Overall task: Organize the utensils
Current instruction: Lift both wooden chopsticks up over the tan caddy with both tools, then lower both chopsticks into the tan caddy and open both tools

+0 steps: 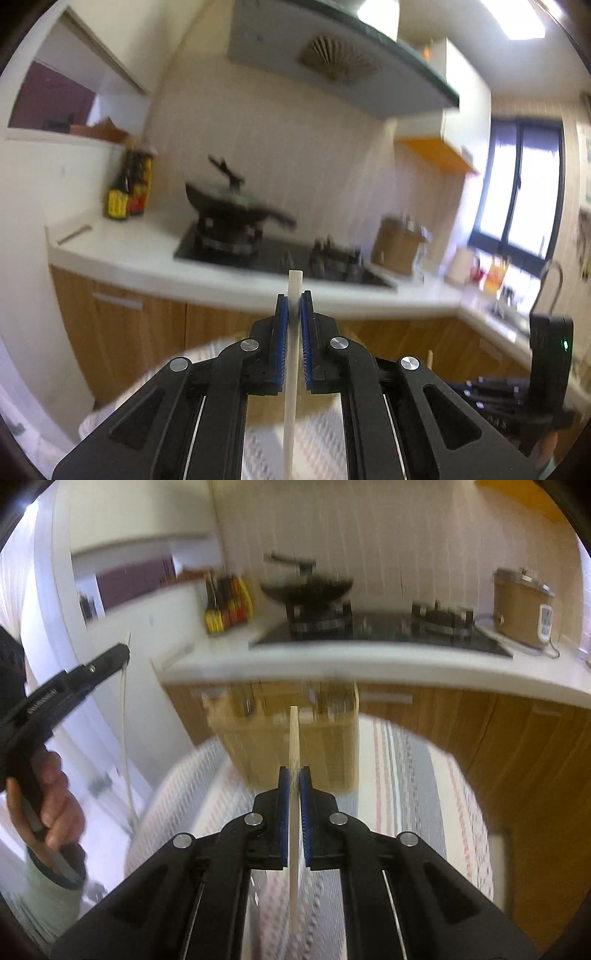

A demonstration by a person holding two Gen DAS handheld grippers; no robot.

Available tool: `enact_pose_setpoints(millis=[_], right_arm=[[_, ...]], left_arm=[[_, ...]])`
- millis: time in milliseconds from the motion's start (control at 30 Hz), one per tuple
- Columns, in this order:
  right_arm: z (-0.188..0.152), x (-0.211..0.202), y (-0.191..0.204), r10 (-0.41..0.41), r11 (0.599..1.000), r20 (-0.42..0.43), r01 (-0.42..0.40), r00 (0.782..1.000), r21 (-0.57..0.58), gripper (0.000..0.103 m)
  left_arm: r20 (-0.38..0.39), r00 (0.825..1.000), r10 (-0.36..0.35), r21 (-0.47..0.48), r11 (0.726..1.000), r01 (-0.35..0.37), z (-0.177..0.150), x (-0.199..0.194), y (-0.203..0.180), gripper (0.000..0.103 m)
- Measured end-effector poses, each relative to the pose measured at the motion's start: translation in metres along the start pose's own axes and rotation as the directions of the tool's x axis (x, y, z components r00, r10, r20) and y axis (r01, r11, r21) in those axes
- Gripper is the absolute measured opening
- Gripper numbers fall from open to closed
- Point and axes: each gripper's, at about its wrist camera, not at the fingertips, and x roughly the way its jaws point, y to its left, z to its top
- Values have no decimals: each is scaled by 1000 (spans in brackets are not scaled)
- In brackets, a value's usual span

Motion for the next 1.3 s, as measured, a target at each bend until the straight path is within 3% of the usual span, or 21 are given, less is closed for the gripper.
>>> enact_pose_setpoints(millis=[267, 600, 833, 933, 1067, 1300], right_arm=[[62, 3, -1, -17, 1000, 171, 14, 985, 19, 4], [110, 43, -15, -91, 996, 287, 86, 954, 30, 4], [106, 78, -24, -175, 984, 344, 174, 923, 33, 4], [101, 89, -27, -187, 982, 337, 188, 923, 31, 4], [93, 99, -29, -198, 979, 329, 202, 924, 22, 4], [78, 108, -28, -209, 976, 313, 217, 926, 9, 4]], left_arm=[[203, 979, -25, -62, 997, 38, 48, 20, 10, 5], [234, 972, -27, -125, 990, 57, 43, 85, 41, 5], [234, 972, -1, -125, 992, 31, 25, 115, 56, 5], [252, 967, 40, -138, 990, -5, 18, 119, 64, 5], [239, 970, 41, -156, 988, -4, 11, 127, 72, 5], [233, 971, 55, -91, 995, -34, -7, 119, 59, 5]])
